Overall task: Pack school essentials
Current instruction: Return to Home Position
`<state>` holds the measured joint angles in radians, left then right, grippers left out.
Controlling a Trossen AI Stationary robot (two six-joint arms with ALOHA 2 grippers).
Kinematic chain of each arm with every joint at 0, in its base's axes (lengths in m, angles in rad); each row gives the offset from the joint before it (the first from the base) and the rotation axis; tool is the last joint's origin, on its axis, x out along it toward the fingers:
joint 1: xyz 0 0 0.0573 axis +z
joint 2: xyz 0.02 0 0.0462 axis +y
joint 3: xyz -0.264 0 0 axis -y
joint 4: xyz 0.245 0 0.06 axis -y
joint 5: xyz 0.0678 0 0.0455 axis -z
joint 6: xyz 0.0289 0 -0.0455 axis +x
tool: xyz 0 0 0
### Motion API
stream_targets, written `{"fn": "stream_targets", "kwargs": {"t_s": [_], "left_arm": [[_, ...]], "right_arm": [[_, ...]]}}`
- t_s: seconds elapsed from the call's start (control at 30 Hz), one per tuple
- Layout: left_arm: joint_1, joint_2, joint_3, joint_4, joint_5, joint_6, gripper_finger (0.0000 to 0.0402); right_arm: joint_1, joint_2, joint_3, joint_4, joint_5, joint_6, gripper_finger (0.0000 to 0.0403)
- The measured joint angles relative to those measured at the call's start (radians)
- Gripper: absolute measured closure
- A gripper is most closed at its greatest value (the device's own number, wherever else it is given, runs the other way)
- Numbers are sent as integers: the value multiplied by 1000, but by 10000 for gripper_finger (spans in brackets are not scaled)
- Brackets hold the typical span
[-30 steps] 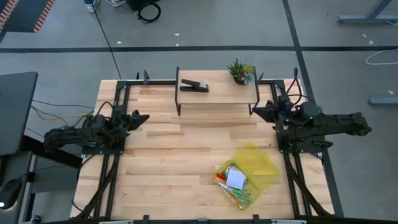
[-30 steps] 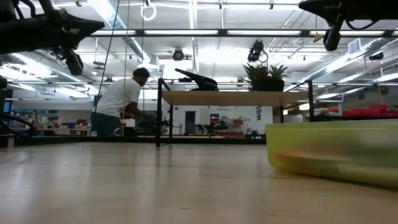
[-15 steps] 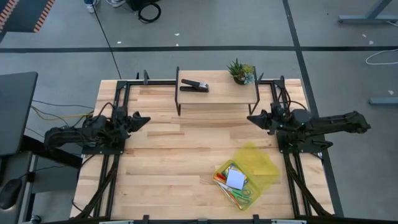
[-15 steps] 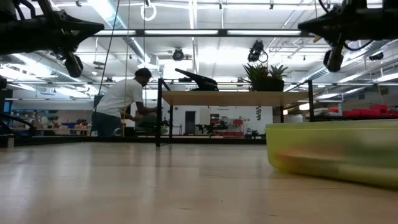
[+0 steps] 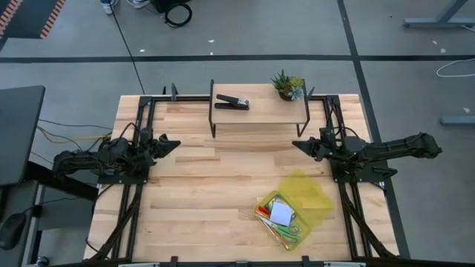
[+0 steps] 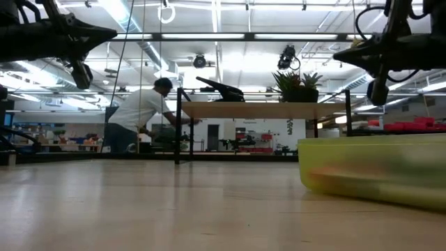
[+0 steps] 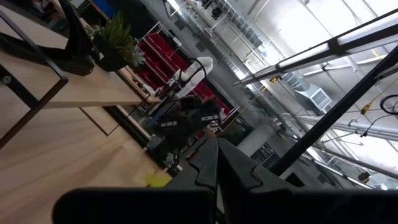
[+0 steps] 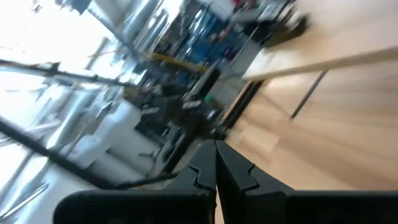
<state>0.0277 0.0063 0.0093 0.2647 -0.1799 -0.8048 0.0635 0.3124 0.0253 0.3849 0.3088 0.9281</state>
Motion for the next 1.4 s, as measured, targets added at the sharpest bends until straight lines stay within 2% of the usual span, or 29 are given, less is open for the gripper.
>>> {"fn": "stream_targets", "kwargs": {"t_s": [0.13, 0.23, 0.4, 0.53, 0.7, 0.83, 1.0, 1.1, 1.23, 1.4], "left_arm": [[0, 0, 0, -9, 0, 7, 391], [0, 0, 0, -32, 0, 14, 397], [0, 0, 0, -131, 0, 24, 393], [0, 0, 0, -208, 0, 5, 397], [-13, 0, 0, -220, 2, 4, 396], [-17, 0, 1, -227, 2, 12, 396], [-13, 0, 1, -231, 2, 221, 372], [-14, 0, 1, -234, 2, 349, 361], [-14, 0, 1, -235, 1, 540, 357], [-14, 0, 1, -236, 1, 765, 364]], "right_arm": [[-5, 0, -13, 30, 155, -24, 393], [-13, 0, -18, 68, 186, -39, 393], [-14, 0, -18, 39, 58, -26, 393], [-14, 0, -18, -39, -37, 54, 393], [-7, 0, -18, -84, -198, 116, 393], [5, 1, -18, -138, -252, 109, 393], [5, 1, -18, -273, -254, 78, 393], [5, 3, -17, -371, -258, -42, 390], [5, 33, -15, -378, -264, -257, 389], [4, 62, -15, -372, -221, -429, 389]]}}
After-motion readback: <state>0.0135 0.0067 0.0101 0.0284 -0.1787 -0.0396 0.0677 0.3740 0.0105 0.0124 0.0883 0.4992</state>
